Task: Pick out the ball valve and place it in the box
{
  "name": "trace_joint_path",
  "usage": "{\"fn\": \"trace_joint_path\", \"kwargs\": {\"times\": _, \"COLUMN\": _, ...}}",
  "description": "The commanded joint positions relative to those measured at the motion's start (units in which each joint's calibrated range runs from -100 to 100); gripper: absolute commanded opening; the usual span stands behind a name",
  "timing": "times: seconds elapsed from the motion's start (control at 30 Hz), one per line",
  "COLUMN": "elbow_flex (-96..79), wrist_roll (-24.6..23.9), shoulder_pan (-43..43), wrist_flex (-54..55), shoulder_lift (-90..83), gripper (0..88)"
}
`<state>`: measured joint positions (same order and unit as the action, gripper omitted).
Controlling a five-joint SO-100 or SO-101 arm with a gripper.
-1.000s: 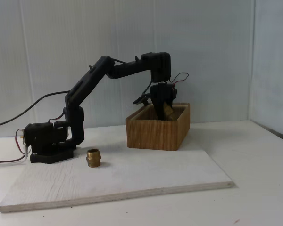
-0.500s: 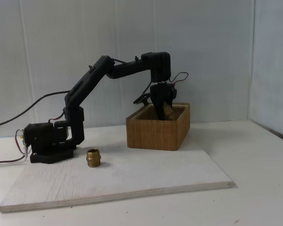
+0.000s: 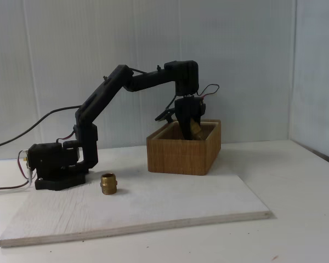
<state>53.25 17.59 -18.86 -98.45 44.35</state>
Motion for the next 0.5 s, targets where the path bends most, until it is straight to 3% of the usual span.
{"fn": "trace_joint_path", "kwargs": {"times": 0.0, "elbow_flex": 1.1, "wrist_roll": 0.0, "shoulder_pan": 0.6, "wrist_flex": -0.8, "shoulder_lift": -1.7, "gripper": 13.1}}
{"fn": "trace_joint_path", "kwargs": {"times": 0.2, "elbow_flex": 1.1, "wrist_roll": -0.1, "shoulder_pan": 0.6, "wrist_flex": -0.8, "shoulder_lift": -1.7, "gripper": 13.5}}
{"fn": "trace_joint_path", "kwargs": {"times": 0.47, "elbow_flex": 1.1, "wrist_roll": -0.1, "shoulder_pan": 0.5, "wrist_flex": -0.8, "shoulder_lift": -1.7, "gripper": 22.2}}
